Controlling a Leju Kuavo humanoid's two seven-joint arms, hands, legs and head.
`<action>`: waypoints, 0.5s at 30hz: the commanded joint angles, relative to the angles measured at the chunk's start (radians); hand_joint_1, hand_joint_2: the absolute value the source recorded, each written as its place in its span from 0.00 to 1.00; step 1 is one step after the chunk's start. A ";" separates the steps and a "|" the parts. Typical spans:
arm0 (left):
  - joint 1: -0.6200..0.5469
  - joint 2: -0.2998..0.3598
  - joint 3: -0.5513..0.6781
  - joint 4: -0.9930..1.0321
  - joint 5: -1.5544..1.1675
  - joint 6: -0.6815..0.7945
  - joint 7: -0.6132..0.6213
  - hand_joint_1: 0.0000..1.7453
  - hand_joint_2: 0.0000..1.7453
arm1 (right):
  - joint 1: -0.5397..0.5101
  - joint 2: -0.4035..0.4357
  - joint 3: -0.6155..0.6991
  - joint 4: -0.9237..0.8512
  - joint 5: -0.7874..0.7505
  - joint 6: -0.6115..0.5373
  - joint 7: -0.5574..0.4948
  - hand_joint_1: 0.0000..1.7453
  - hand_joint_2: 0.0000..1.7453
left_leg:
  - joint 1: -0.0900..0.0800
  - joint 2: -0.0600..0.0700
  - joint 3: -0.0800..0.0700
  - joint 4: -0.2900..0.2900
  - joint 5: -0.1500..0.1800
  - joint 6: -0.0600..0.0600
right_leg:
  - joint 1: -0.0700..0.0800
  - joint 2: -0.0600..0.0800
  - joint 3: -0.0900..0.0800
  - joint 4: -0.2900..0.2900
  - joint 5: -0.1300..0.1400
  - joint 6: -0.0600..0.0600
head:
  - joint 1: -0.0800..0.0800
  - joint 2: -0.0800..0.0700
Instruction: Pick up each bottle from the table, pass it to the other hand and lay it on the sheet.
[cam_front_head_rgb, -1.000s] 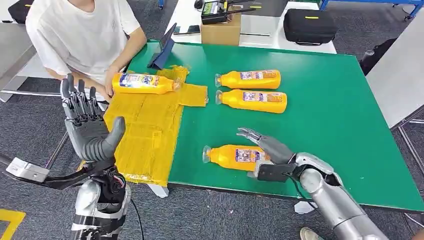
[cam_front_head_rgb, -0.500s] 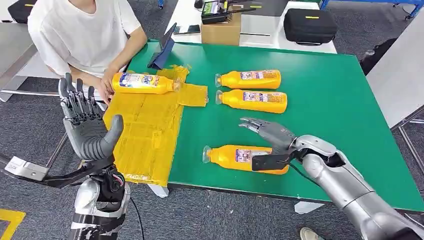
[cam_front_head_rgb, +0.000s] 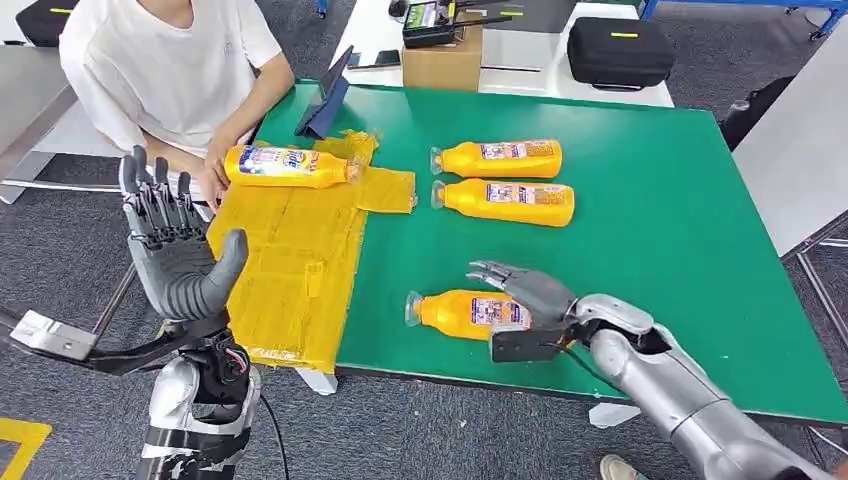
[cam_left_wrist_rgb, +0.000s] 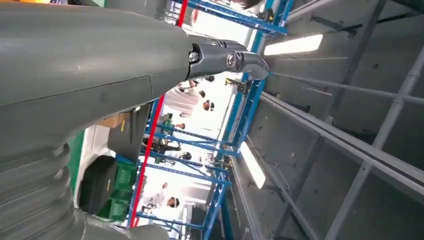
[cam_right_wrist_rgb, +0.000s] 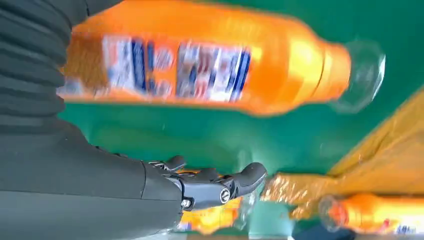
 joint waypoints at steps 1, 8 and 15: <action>-0.026 0.027 0.017 0.054 0.003 -0.003 0.008 0.00 1.00 | -0.052 0.039 0.083 0.089 0.057 -0.026 0.027 0.00 1.00 | 0.000 0.003 0.002 -0.001 -0.001 -0.001 | 0.000 0.002 0.001 0.000 0.000 -0.001 | 0.000 0.000; -0.011 0.023 0.036 0.048 0.003 -0.008 0.010 0.00 1.00 | -0.071 0.059 0.092 0.137 0.070 -0.017 0.070 0.00 1.00 | 0.000 0.005 0.007 0.000 -0.003 -0.002 | 0.001 0.003 0.005 0.000 -0.001 -0.003 | 0.000 0.000; -0.009 0.023 0.039 0.055 0.006 -0.013 0.016 0.00 1.00 | -0.087 0.063 0.111 0.164 0.084 -0.012 0.080 0.00 1.00 | 0.000 0.004 0.007 -0.001 -0.003 -0.002 | 0.001 0.003 0.006 -0.001 -0.002 -0.003 | 0.000 0.000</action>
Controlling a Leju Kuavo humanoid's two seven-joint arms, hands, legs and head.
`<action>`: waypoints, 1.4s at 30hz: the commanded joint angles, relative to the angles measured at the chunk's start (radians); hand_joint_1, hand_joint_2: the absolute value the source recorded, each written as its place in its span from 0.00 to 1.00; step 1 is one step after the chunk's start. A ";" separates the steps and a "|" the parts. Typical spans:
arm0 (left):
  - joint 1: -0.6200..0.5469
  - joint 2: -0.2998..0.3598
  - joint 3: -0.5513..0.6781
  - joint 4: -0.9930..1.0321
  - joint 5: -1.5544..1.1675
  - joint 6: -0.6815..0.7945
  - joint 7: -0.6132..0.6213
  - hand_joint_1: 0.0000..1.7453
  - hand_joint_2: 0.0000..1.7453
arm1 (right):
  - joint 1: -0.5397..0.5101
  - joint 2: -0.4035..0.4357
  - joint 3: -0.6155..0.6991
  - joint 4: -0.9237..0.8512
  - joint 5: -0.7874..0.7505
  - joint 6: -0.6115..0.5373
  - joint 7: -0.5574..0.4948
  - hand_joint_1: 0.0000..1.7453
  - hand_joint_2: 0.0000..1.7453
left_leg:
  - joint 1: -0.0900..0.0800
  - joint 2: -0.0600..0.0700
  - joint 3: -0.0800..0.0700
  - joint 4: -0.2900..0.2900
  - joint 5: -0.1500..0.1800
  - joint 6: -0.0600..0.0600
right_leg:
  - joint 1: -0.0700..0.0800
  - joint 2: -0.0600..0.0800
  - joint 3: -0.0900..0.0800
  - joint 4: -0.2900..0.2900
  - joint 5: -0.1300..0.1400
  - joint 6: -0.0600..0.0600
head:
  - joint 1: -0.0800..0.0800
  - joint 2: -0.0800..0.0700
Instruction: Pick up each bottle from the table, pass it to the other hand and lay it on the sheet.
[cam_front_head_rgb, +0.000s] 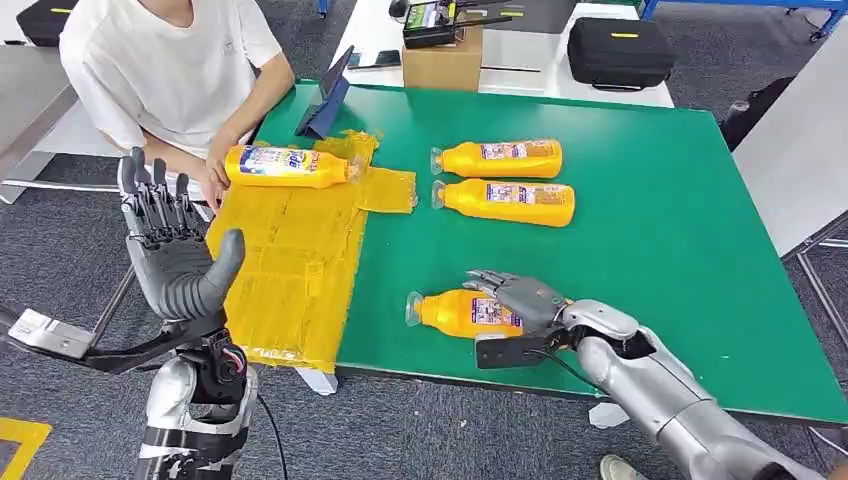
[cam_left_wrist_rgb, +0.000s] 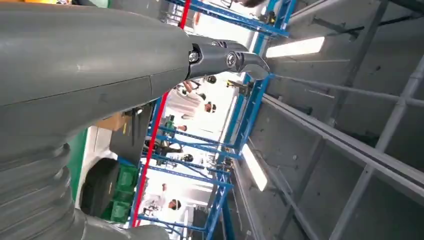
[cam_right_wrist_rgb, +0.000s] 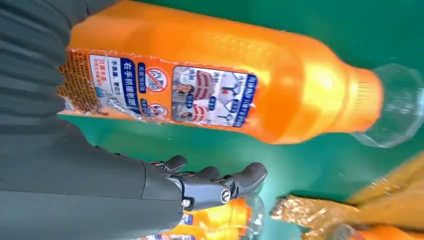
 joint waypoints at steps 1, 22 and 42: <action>-0.010 0.021 0.022 0.052 0.005 -0.006 0.009 0.00 1.00 | -0.066 0.027 0.071 0.099 0.008 0.009 0.009 0.00 1.00 | 0.000 0.003 0.003 -0.001 -0.001 -0.001 | 0.000 0.002 0.002 0.000 -0.001 -0.002 | 0.000 0.000; 0.075 0.010 0.096 -0.010 -0.011 -0.015 0.001 0.00 1.00 | -0.181 -0.021 0.234 0.092 0.134 0.113 0.225 0.00 1.00 | 0.000 0.003 0.003 0.000 -0.002 -0.001 | 0.000 0.002 0.003 0.000 -0.001 -0.001 | 0.000 0.000; 0.108 0.022 0.099 -0.018 -0.021 -0.016 0.000 0.00 1.00 | -0.061 -0.041 0.205 0.106 0.105 0.064 0.196 0.00 1.00 | 0.000 0.000 0.004 -0.001 -0.001 -0.001 | 0.001 -0.001 0.004 -0.001 -0.001 -0.002 | 0.000 0.000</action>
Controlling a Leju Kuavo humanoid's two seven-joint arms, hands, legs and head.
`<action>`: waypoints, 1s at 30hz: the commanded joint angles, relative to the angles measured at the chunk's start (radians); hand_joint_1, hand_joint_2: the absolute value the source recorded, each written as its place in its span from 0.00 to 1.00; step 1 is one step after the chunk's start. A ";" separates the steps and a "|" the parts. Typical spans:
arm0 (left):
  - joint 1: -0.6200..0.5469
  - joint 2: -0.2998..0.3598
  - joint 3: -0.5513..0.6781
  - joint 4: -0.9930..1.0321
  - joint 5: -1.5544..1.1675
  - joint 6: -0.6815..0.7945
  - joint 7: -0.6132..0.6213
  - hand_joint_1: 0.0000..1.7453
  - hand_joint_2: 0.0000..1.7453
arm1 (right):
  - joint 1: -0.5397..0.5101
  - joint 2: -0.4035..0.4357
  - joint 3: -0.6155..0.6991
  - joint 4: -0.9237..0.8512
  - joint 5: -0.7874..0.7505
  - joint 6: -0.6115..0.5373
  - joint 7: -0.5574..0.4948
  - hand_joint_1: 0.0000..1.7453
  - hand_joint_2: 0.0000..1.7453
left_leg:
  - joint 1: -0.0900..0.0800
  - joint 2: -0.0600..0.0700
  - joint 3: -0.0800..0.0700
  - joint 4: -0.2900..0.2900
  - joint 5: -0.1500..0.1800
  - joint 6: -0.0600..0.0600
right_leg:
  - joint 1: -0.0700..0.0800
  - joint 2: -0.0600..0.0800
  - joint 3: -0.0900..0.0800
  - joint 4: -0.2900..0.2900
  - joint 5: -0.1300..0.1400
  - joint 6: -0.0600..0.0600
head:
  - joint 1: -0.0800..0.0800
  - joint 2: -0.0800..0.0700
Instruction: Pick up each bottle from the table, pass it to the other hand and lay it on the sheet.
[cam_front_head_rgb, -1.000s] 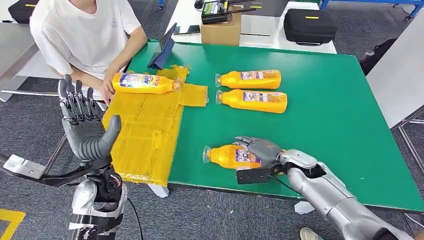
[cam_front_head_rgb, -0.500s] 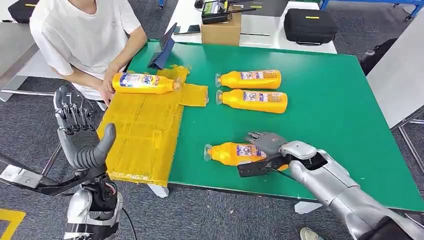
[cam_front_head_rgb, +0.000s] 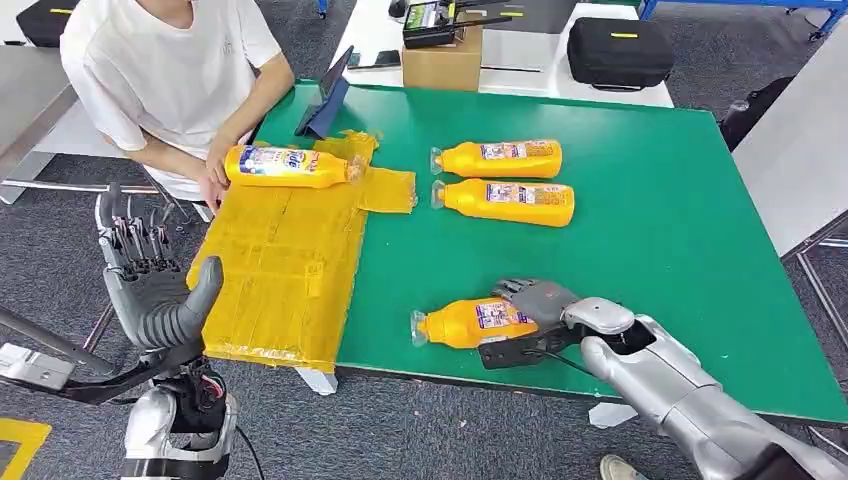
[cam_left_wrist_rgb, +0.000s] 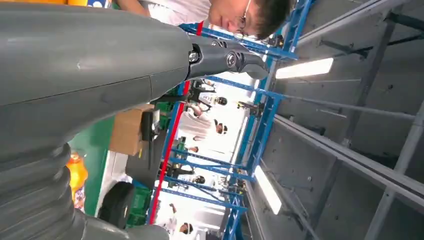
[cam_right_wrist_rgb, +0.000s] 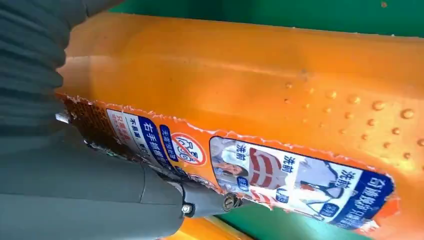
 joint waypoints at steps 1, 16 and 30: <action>0.007 0.023 0.016 0.026 -0.003 0.004 0.003 0.00 1.00 | 0.017 -0.028 0.052 0.026 0.004 -0.023 -0.036 0.00 1.00 | 0.001 0.000 0.006 -0.002 -0.001 -0.001 | 0.001 -0.002 0.006 -0.002 -0.002 -0.002 | 0.000 0.000; 0.043 0.025 0.001 0.005 -0.221 0.175 -0.051 0.00 1.00 | 0.321 0.129 -0.404 -0.092 -0.047 -0.374 -0.101 1.00 1.00 | 0.002 0.001 0.006 -0.002 -0.001 -0.001 | 0.002 0.000 0.007 -0.003 -0.001 -0.002 | 0.000 0.000; 0.042 0.025 -0.142 0.156 -0.198 0.083 0.076 0.00 1.00 | 0.579 0.336 -0.853 -0.469 -0.147 -0.485 -0.291 1.00 1.00 | 0.001 -0.003 0.001 -0.001 -0.002 -0.001 | 0.001 -0.002 0.001 0.000 -0.002 -0.002 | -0.002 0.000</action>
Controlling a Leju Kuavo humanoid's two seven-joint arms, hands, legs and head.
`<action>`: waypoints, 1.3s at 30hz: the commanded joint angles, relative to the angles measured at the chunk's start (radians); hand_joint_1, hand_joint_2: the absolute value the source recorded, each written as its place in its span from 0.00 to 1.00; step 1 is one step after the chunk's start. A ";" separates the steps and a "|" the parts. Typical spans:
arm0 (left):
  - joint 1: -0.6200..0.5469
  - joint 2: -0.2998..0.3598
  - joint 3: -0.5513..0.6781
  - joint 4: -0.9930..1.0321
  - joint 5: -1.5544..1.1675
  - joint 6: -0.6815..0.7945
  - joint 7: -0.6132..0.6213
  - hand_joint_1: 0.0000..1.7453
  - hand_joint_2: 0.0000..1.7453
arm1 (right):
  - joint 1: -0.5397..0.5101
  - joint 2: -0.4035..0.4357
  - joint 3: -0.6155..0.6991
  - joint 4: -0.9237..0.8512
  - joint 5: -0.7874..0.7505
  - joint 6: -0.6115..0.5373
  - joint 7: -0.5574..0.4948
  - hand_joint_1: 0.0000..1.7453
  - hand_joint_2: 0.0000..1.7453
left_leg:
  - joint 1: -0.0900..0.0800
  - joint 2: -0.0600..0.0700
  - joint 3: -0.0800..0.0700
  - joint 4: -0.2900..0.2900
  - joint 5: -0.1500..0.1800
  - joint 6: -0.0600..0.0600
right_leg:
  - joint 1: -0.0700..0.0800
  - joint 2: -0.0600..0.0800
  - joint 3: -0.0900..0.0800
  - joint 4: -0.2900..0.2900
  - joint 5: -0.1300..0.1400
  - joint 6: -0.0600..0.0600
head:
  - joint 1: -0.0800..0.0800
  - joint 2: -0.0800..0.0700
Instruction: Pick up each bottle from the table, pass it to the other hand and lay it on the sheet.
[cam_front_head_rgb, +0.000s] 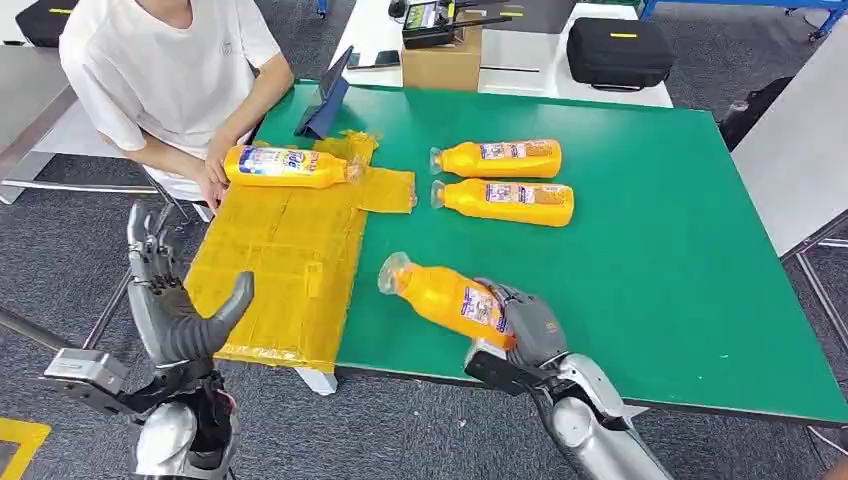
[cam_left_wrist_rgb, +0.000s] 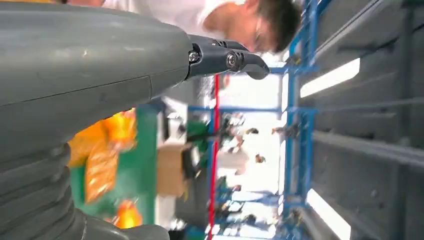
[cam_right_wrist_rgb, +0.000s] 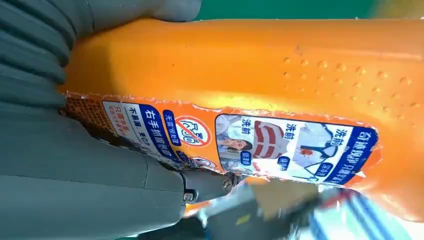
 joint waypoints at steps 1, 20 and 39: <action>-0.014 0.017 -0.099 0.146 0.066 -0.078 0.056 0.00 1.00 | 0.112 0.142 -0.286 -0.177 -0.055 -0.035 -0.094 1.00 1.00 | -0.001 0.000 0.004 -0.001 -0.002 -0.001 | -0.001 -0.001 0.004 0.000 -0.002 -0.002 | 0.000 0.000; -0.068 0.016 -0.370 0.350 0.009 -0.308 0.130 0.00 1.00 | 0.085 0.249 -0.092 -0.121 -0.149 0.073 -0.318 1.00 1.00 | -0.001 0.005 0.006 -0.001 -0.002 -0.001 | 0.000 0.002 0.005 -0.001 -0.001 -0.002 | 0.000 0.000; -0.122 0.008 -0.340 0.287 0.331 -0.453 0.141 0.00 1.00 | 0.048 0.241 0.075 -0.018 -0.170 0.095 -0.374 1.00 1.00 | 0.000 0.003 0.003 -0.001 0.000 -0.001 | 0.000 0.000 0.003 -0.001 0.000 -0.001 | 0.000 0.000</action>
